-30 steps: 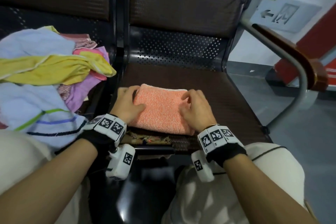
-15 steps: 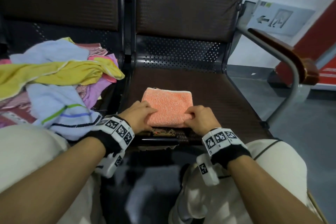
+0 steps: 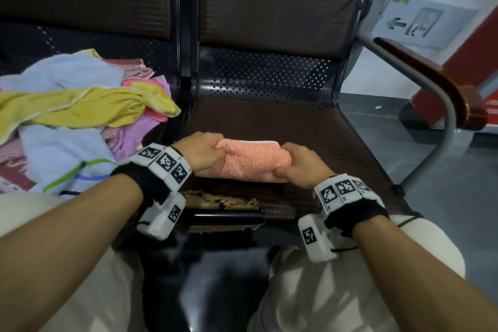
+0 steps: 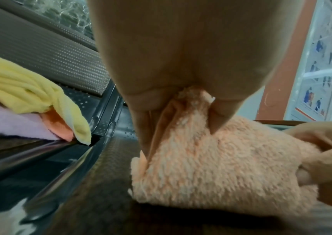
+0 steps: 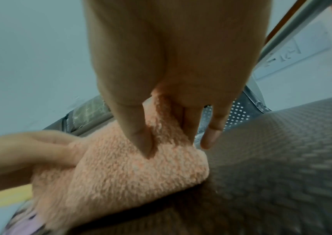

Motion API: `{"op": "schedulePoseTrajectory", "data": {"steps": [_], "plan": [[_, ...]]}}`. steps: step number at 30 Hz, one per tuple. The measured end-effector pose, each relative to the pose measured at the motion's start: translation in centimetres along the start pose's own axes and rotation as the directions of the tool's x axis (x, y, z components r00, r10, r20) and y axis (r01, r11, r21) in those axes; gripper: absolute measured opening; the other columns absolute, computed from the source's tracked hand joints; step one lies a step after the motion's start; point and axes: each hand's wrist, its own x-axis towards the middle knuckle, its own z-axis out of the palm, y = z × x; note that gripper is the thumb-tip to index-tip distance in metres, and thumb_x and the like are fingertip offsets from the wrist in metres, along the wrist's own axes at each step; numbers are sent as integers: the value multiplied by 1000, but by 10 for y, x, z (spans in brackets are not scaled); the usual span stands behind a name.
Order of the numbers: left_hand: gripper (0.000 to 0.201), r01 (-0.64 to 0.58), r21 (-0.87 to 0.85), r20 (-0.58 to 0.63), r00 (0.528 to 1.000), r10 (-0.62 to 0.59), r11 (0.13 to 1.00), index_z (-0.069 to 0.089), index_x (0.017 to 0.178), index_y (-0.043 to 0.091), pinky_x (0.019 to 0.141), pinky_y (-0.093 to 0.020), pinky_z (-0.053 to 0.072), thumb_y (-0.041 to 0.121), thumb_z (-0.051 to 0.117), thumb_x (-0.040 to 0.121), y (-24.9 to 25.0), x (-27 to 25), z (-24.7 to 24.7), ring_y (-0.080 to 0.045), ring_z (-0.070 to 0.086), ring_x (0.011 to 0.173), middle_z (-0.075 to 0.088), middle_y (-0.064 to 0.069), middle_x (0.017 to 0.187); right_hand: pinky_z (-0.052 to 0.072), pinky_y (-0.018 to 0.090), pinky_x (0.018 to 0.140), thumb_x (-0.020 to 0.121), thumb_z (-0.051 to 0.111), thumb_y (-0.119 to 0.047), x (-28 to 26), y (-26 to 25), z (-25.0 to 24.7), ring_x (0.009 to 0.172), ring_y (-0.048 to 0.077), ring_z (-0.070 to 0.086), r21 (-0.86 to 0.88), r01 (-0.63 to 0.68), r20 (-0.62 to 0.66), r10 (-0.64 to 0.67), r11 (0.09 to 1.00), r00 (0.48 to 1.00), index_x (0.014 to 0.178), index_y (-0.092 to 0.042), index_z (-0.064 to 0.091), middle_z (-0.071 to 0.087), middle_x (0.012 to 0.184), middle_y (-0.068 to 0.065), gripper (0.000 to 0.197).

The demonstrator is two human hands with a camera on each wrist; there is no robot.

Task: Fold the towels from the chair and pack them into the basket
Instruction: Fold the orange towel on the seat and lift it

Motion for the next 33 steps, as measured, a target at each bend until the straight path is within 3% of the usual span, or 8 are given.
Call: {"op": "schedulePoseTrajectory", "data": {"steps": [4, 8, 15, 21, 24, 28, 31, 33], "plan": [[14, 18, -74, 47, 999, -14, 997, 56, 100, 18, 87, -35, 45, 30, 52, 94, -13, 27, -5, -23, 59, 98, 62, -5, 100, 45, 32, 87, 88, 65, -31, 25, 7, -6, 101, 19, 59, 171, -35, 93, 20, 985, 995, 108, -17, 58, 63, 100, -3, 25], [28, 47, -85, 8, 999, -47, 995, 60, 112, 12, 87, -30, 42, 32, 53, 94, -26, 53, 2, -24, 58, 104, 63, -10, 112, 47, 39, 97, 92, 59, -38, 49, 10, 0, 107, 22, 61, 298, -145, 73, 128, 944, 989, 118, -11, 60, 65, 114, 6, 38], [24, 116, -164, -108, 985, -135, 980, 66, 108, 14, 86, -28, 41, 30, 57, 92, -42, 73, 23, -23, 59, 106, 66, -9, 112, 42, 27, 76, 80, 61, -62, 77, 10, 9, 104, 28, 60, 43, -320, -58, 322, 946, 945, 114, -7, 62, 63, 118, 14, 65], [27, 150, -96, -159, 974, -164, 984, 57, 116, 12, 94, -38, 45, 27, 45, 97, -37, 68, 29, -27, 56, 111, 60, -12, 120, 40, 35, 101, 90, 47, -58, 88, -2, 16, 125, 32, 49, 78, -409, 126, 398, 909, 909, 140, -4, 41, 47, 142, 14, 74], [39, 161, -29, -186, 969, -163, 987, 53, 118, 15, 93, -42, 45, 40, 31, 99, -31, 55, 20, -30, 56, 109, 59, -13, 121, 48, 40, 95, 94, 47, -49, 87, -20, 7, 118, 33, 55, 260, -342, 123, 320, 903, 939, 139, -2, 41, 51, 136, 17, 65], [74, 137, -68, -251, 956, -150, 988, 37, 139, 16, 101, -46, 41, 68, 29, 87, -19, 34, -3, -32, 48, 123, 45, -14, 138, 59, 42, 57, 91, 59, -39, 69, -50, -25, 93, 36, 64, 566, -112, 73, 86, 816, 994, 127, -1, 38, 51, 124, 19, 57], [111, 45, -168, -328, 940, -99, 985, 15, 149, 15, 110, -48, 30, 79, 40, 62, 4, 11, -23, -31, 34, 135, 31, -14, 148, 58, 42, 58, 87, 64, -40, 43, -69, -57, 76, 31, 67, 427, 153, -114, -114, 891, 987, 112, -14, 38, 56, 103, 10, 44], [128, -71, -199, -404, 915, -16, 977, 1, 150, 15, 116, -45, 21, 77, 53, 51, 20, -4, -40, -27, 22, 141, 24, -9, 154, 51, 22, 62, 85, 66, -41, 21, -78, -80, 74, 15, 61, 217, 310, -232, -260, 926, 937, 104, -19, 41, 57, 87, -2, 39]]}}
